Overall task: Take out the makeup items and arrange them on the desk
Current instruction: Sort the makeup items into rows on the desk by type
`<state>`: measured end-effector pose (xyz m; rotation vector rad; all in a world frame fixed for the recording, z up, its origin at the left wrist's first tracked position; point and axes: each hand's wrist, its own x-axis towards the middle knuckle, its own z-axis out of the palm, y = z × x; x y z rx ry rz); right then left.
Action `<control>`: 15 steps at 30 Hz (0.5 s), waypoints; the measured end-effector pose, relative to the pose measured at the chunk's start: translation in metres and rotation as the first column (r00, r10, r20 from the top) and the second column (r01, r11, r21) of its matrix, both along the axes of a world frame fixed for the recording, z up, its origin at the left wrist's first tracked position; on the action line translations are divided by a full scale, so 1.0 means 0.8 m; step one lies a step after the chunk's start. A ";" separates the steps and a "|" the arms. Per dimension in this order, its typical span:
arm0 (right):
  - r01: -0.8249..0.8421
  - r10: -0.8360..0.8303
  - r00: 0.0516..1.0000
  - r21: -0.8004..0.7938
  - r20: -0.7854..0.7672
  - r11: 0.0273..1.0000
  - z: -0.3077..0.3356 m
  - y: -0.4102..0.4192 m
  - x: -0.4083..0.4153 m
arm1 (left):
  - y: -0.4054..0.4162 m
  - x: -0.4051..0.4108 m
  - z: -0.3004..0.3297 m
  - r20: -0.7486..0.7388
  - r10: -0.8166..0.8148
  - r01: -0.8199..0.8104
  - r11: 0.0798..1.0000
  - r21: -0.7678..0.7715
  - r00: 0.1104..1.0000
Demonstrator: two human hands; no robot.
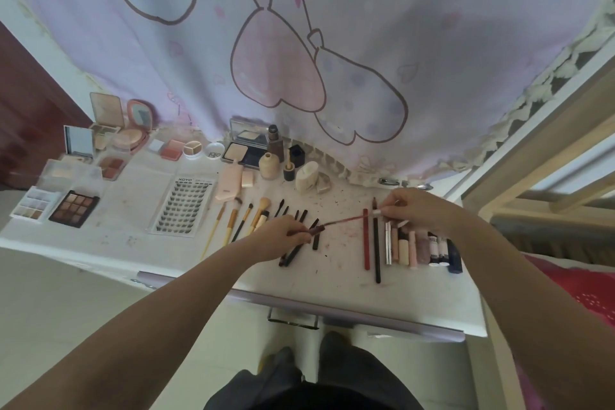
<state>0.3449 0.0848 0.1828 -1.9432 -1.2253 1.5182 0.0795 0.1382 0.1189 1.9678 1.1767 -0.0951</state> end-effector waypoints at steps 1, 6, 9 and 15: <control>0.064 -0.064 0.997 0.003 -0.033 0.998 0.000 -0.002 0.007 | 0.003 -0.001 -0.002 -0.009 0.030 -0.030 1.000 -0.010 1.000; 0.360 -0.378 0.892 -0.117 -0.248 0.926 -0.035 -0.023 0.010 | 0.002 0.024 -0.010 -0.041 0.163 -0.164 0.986 -0.035 0.986; 0.460 -0.493 0.838 -0.182 -0.236 0.869 -0.061 -0.036 -0.025 | -0.019 0.065 -0.021 -0.042 0.161 -0.162 0.987 -0.021 0.986; 0.383 -0.375 0.923 -0.095 0.090 0.919 -0.107 -0.050 -0.093 | -0.038 0.096 -0.052 -0.186 0.223 -0.158 0.938 0.309 0.957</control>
